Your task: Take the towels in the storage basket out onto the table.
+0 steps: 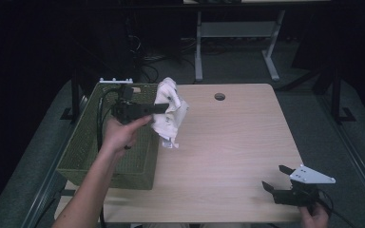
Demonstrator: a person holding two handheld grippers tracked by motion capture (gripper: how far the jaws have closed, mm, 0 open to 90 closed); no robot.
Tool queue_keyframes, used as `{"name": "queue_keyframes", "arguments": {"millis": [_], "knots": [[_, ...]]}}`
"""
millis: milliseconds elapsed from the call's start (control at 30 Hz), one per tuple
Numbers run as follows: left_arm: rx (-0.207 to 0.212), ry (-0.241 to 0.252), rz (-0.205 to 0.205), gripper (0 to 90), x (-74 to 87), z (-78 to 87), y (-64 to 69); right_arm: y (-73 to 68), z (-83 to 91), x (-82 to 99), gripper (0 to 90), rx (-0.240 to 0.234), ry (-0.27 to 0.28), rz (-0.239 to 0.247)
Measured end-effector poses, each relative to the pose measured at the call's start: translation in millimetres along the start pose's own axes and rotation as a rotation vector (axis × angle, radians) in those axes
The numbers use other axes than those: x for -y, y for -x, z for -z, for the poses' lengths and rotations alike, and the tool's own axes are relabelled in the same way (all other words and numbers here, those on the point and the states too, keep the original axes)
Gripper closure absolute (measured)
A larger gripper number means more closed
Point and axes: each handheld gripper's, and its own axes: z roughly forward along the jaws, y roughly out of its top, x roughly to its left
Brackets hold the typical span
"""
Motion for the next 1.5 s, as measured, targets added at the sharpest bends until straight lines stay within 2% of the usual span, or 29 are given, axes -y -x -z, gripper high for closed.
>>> {"name": "queue_keyframes", "arguments": {"millis": [133,500,900,1233,1267,1333,1500], "knots": [[0.02,-0.015,-0.005,77.3,0.0,-10.6,2.9,0.7,0.4,-0.1,14.0,-0.006,0.004,0.002],[0.01,-0.056,-0.014,77.3,2.3,-37.7,3.9,0.5,-0.1,-0.7,14.0,-0.007,0.005,-0.002],[0.007,-0.101,-0.011,77.3,7.1,-80.7,4.7,2.1,-0.6,-1.0,14.0,-0.007,0.009,-0.002],[0.005,-0.106,-0.008,77.3,11.0,-101.0,5.0,0.3,0.5,-1.8,14.0,-0.01,0.013,0.001],[0.005,-0.106,-0.018,77.3,11.4,-102.7,4.4,0.1,0.3,-1.9,14.0,-0.011,0.013,0.004],[0.006,-0.105,-0.008,77.3,12.5,-107.1,3.9,0.1,0.1,-2.0,14.0,-0.01,0.012,0.004],[0.0,-0.122,-0.014,77.3,17.5,-119.1,2.9,0.7,-0.8,-2.2,14.0,-0.007,0.013,0.004]]}}
